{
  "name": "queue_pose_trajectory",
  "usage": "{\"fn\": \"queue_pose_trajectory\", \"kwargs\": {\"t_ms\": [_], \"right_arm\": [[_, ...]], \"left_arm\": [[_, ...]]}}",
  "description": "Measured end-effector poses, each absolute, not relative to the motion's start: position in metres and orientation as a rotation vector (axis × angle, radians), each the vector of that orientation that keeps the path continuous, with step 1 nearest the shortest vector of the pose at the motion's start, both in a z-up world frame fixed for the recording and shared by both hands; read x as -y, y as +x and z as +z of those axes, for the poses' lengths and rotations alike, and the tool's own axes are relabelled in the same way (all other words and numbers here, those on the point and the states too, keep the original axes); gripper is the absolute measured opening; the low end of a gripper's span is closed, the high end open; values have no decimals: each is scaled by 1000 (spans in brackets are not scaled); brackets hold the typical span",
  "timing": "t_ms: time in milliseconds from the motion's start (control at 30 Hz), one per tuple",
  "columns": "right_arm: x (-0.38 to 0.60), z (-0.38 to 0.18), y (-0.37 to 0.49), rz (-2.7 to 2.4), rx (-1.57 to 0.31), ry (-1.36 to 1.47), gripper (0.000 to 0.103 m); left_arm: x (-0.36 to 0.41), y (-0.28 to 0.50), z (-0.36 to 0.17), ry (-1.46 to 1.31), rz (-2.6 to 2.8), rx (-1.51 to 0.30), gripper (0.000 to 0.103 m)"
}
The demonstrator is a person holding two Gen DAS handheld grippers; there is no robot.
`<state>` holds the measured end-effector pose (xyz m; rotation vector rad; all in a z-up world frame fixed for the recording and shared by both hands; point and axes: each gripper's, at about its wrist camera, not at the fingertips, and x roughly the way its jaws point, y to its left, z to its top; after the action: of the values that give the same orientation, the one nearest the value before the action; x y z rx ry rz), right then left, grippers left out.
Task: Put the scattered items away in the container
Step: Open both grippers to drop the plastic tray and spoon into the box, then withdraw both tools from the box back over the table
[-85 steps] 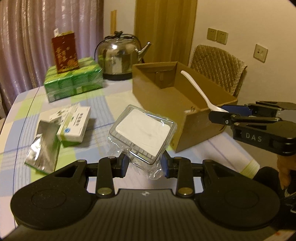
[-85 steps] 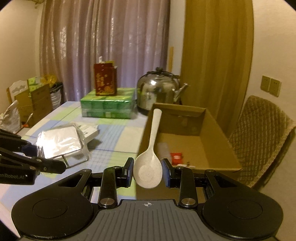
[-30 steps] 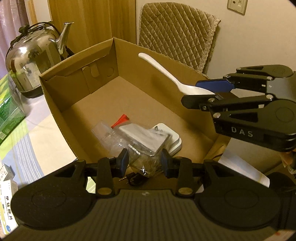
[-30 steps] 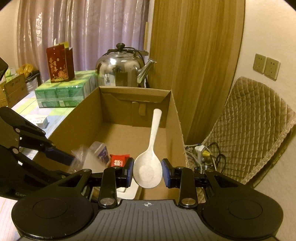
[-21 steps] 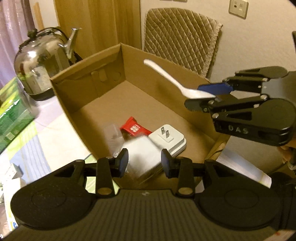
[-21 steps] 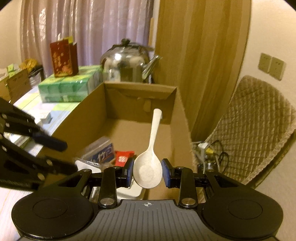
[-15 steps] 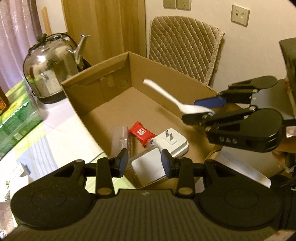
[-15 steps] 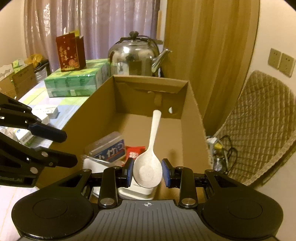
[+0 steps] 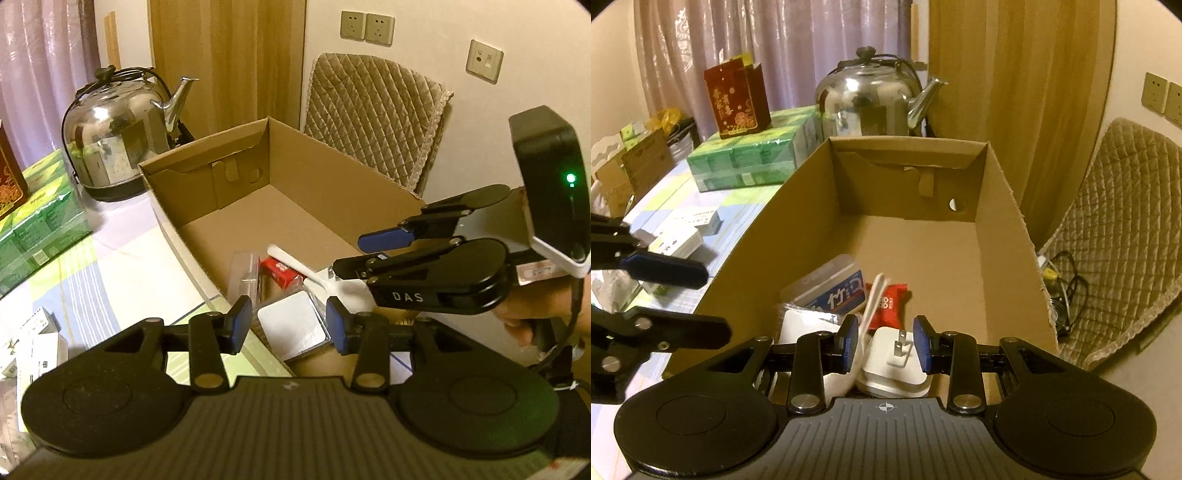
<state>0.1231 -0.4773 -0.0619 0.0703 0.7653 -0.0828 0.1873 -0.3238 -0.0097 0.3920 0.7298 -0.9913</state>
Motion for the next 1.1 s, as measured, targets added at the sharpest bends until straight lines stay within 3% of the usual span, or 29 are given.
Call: {"fn": "queue_pose_trajectory", "kwargs": {"t_ms": [133, 567, 800, 1100], "right_arm": [[471, -54, 113, -93, -740, 61, 44], [430, -17, 60, -94, -647, 67, 55], [401, 1, 32, -79, -605, 102, 67], [347, 2, 18, 11, -607, 99, 79]], "left_arm": [[314, 182, -5, 376, -983, -721, 40], [257, 151, 12, 286, -912, -707, 43], [215, 125, 12, 232, -837, -721, 45], [142, 107, 7, 164, -710, -740, 65]]}}
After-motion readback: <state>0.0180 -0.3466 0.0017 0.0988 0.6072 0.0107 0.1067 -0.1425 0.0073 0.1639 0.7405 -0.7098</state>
